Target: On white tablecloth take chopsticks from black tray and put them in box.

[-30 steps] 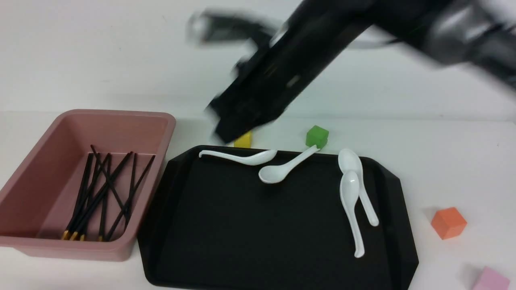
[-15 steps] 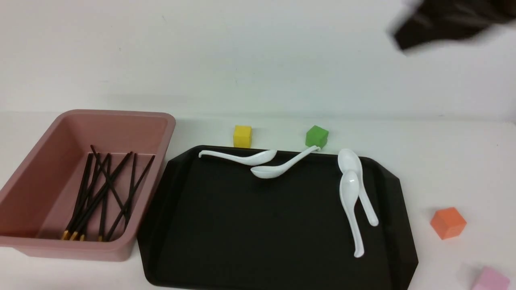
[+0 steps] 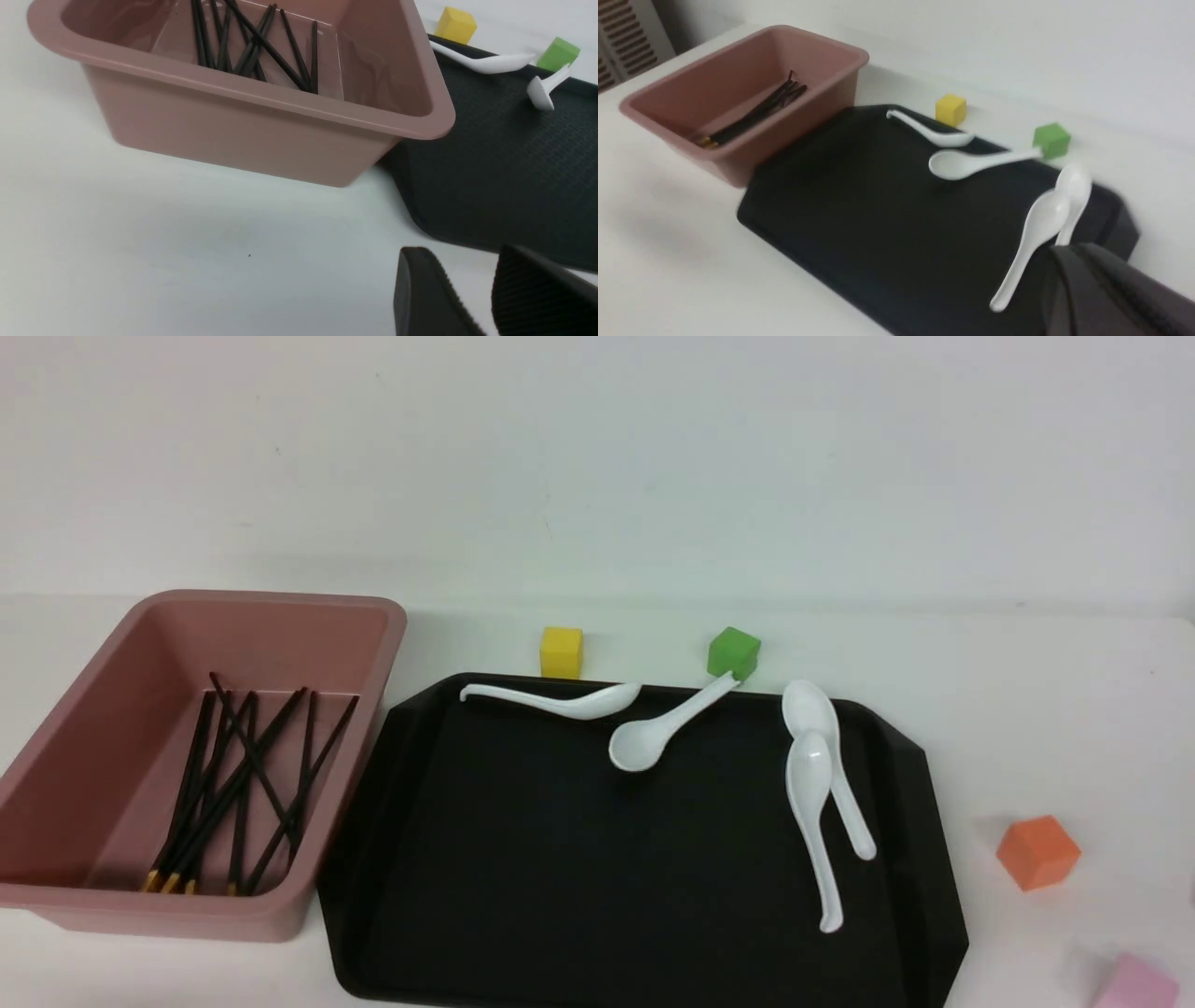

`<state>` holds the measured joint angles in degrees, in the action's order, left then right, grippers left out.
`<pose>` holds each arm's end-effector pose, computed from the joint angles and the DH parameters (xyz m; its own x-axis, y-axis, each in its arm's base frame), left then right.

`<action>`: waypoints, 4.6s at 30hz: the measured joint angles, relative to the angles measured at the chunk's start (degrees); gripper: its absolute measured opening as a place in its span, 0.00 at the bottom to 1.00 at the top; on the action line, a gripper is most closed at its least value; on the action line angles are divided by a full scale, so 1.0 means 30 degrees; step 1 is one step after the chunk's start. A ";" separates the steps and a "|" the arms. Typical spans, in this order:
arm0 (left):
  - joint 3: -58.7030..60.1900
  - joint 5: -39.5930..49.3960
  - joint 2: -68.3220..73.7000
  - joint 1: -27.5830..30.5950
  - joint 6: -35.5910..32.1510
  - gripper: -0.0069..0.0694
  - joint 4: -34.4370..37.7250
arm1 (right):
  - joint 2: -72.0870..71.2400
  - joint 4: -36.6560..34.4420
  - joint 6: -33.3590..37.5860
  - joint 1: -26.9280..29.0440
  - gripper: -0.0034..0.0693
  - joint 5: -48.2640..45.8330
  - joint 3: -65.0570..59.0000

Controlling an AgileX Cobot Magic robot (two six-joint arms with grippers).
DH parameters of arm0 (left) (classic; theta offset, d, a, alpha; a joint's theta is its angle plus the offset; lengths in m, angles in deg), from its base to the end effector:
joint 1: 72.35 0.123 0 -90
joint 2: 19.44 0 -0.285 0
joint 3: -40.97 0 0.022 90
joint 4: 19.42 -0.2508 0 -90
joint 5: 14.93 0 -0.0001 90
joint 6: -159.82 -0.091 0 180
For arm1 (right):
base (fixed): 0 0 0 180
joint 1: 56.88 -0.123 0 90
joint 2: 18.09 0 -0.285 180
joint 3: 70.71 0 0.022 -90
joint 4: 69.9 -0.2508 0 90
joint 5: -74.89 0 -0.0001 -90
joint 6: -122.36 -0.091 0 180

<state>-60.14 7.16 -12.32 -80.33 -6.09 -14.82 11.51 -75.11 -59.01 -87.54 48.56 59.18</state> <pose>0.0514 -0.0100 0.1695 -0.3437 -0.2696 -0.8996 0.0621 0.9493 -0.3083 0.0690 0.0452 0.3051 -0.2921 -0.0509 -0.9550 -0.5150 0.8498 0.1122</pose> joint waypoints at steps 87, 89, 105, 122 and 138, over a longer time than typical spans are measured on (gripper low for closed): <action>0.0000 0.0000 0.0000 0.0000 0.0000 0.40 0.0000 | -0.7456 0.1249 -0.0209 0.9489 0.17 0.1790 -0.9382; 0.0000 0.0000 0.0000 0.0000 0.0000 0.40 0.0000 | -0.7456 0.1226 -0.0209 0.9489 0.17 0.1790 -0.9382; 0.0000 0.0000 0.0000 0.0000 0.0000 0.40 0.0000 | -0.7456 0.1108 -0.0209 0.9489 0.19 0.1790 -0.9382; 0.0000 0.0000 0.0000 0.0000 0.0000 0.40 0.0000 | -0.7456 0.1085 -0.0229 0.9489 0.22 0.1790 -0.9382; 0.0000 0.0000 0.0000 0.0000 0.0000 0.40 0.0000 | -0.7456 0.1085 -0.0229 0.9489 0.25 0.1790 -0.9382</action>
<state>-60.14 7.16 -12.32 -80.33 -6.09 -14.82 -10.86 -71.85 -59.70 -59.08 53.93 31.03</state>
